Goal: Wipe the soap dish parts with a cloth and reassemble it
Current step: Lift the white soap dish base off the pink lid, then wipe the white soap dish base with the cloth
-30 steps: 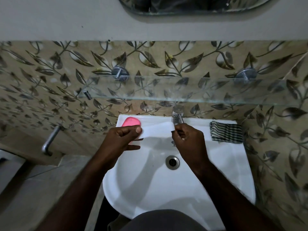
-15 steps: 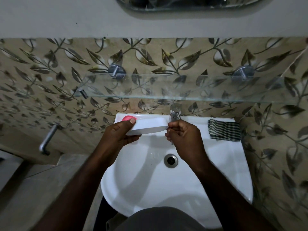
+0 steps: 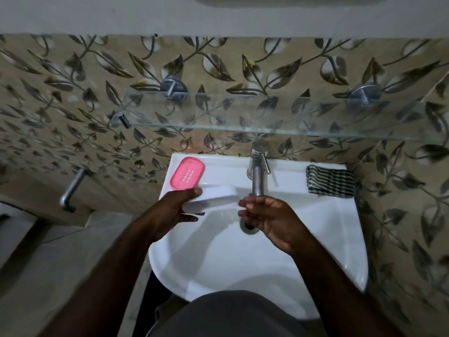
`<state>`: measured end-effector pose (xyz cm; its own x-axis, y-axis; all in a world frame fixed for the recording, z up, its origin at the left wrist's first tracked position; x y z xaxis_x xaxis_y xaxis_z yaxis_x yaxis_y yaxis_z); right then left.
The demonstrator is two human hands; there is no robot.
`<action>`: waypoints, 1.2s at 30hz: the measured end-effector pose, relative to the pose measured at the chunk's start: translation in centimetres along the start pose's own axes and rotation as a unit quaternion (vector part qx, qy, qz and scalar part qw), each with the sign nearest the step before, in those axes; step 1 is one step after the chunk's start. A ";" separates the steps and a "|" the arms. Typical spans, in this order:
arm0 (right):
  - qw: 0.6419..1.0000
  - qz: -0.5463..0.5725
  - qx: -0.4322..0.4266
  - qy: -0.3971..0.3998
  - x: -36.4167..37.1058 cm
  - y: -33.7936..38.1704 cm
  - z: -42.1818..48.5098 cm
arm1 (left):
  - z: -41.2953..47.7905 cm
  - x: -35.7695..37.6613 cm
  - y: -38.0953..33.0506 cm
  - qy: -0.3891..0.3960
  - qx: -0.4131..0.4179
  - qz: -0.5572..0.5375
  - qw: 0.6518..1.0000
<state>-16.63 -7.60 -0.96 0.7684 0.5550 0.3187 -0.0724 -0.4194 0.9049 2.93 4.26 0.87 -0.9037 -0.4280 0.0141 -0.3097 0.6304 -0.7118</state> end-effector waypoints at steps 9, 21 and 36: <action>0.995 -0.095 -0.029 0.015 -2.3 -1.9 -1.4 | 1.6 1.2 4.0 0.085 -0.060 -0.207 0.973; 0.977 -0.211 -0.041 0.017 -2.9 -3.5 -1.4 | 1.9 1.4 4.8 0.092 -0.046 -0.191 0.976; 0.931 -0.339 -0.113 -0.080 -3.7 -2.0 -1.0 | 3.1 5.1 6.1 0.206 -0.065 -0.216 0.952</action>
<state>-19.90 -8.09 -3.70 0.7703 0.5146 -0.3766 0.3453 0.1599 0.9248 -2.69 3.92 -5.53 -0.7144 -0.3926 0.5792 -0.6890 0.5391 -0.4844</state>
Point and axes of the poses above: each hand's wrist, its own z-axis towards the middle knuckle, its own x-axis out of the palm, y = z × x, the point moved 7 cm from there along z, towards the middle knuckle, and after that the axes turned 14 degrees about -x, right-handed, at the moved point
